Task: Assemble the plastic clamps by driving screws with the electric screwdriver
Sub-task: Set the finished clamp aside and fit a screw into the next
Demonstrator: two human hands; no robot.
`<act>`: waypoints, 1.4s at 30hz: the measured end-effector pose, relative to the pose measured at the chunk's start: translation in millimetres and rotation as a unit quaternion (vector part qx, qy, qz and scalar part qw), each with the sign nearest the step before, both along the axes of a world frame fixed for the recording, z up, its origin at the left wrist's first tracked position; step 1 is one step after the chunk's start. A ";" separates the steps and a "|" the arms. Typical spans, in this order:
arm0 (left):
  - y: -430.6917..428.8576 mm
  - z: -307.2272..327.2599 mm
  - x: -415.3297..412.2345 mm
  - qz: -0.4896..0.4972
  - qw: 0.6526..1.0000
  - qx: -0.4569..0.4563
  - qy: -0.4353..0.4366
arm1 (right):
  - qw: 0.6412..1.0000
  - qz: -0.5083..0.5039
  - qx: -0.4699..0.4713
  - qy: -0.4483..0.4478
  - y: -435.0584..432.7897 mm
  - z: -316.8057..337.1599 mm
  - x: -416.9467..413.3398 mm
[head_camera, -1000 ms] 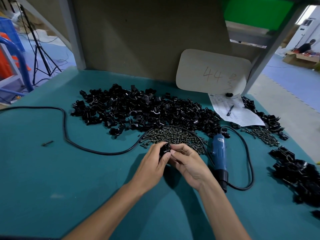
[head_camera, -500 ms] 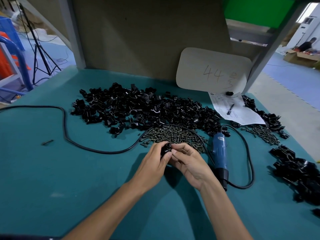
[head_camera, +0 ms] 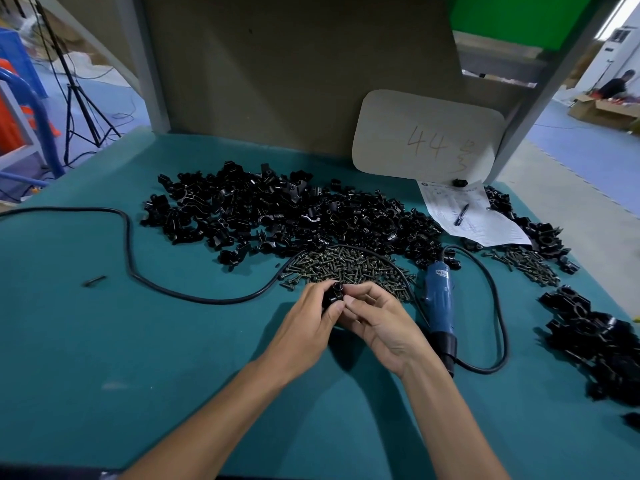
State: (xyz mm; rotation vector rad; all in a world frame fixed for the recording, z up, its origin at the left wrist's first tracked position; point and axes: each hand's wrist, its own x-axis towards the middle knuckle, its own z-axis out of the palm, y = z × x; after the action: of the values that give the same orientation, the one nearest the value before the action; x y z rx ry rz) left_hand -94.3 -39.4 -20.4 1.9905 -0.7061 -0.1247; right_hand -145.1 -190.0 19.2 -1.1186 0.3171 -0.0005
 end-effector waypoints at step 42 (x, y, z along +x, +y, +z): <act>-3.0 -12.4 3.9 0.023 0.999 -0.007 -0.033 | 0.951 0.049 -0.304 -0.011 -15.9 24.7 8.3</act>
State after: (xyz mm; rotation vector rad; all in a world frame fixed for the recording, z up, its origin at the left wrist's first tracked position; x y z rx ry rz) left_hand -90.4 -42.4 -32.8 2.0039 -0.7015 -0.0257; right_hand -136.8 -205.9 43.9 -1.7452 0.2452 -0.0240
